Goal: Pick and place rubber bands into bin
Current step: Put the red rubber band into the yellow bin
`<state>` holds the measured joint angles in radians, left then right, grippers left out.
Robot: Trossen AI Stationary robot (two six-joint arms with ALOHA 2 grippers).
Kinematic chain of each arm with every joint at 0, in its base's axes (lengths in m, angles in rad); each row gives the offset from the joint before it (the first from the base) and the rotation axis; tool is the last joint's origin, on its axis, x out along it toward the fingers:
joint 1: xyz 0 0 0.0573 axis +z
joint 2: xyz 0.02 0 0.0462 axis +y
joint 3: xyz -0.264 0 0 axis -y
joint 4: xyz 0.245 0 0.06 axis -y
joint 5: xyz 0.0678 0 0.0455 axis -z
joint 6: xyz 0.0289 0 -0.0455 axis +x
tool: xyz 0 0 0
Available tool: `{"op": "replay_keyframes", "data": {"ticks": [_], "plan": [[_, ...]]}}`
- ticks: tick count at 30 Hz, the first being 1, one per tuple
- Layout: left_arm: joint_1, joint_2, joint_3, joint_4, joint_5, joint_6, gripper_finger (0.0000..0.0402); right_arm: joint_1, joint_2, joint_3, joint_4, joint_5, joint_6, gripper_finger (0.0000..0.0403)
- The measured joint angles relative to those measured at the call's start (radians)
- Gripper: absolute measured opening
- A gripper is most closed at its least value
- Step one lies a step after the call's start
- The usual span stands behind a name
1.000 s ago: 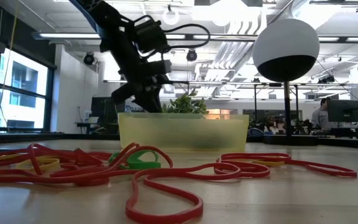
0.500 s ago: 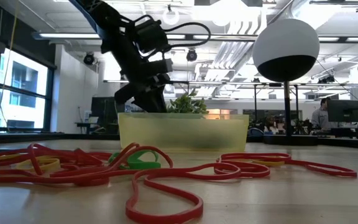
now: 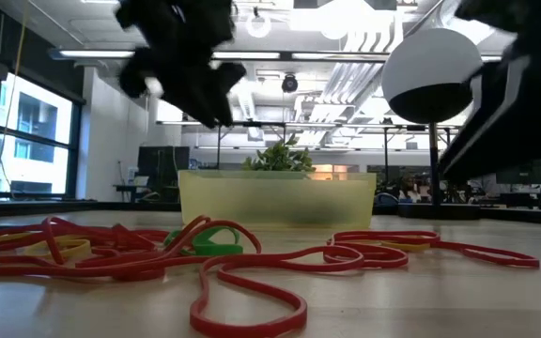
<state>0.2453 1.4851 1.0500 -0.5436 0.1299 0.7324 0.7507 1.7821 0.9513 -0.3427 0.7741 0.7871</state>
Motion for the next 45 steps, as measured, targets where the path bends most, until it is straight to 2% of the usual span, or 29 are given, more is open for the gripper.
{"op": "replay_keyframes", "data": {"ticks": [5,12,18,22,28,37,45], "plan": [[-0.185,-0.101,0.0,-0.101,-0.107,-0.089,0.0127,-0.036,0.0,-0.125,0.263,-0.073,-0.087,0.0128],[-0.485,-0.248,-0.097,-0.096,-0.357,-0.297,0.0134,-0.109,-0.002,-0.199,0.482,-0.205,-0.214,0.0128],[-0.711,-0.373,-0.241,-0.091,-0.625,-0.545,0.0134,-0.181,-0.002,-0.202,0.497,-0.337,-0.259,0.0128],[-0.816,-0.442,-0.323,-0.096,-0.742,-0.692,0.0134,-0.209,-0.002,-0.202,0.512,-0.391,-0.272,0.0126],[-0.894,-0.488,-0.383,-0.105,-0.818,-0.818,0.0134,-0.235,-0.003,-0.202,0.509,-0.439,-0.272,0.0094],[-0.9,-0.488,-0.385,-0.101,-0.831,-0.826,0.0134,-0.261,-0.004,-0.201,0.46,-0.494,-0.204,0.0036],[-0.9,-0.487,-0.385,-0.101,-0.831,-0.827,0.0134,-0.261,-0.005,-0.2,0.451,-0.492,-0.22,0.0016]]}}
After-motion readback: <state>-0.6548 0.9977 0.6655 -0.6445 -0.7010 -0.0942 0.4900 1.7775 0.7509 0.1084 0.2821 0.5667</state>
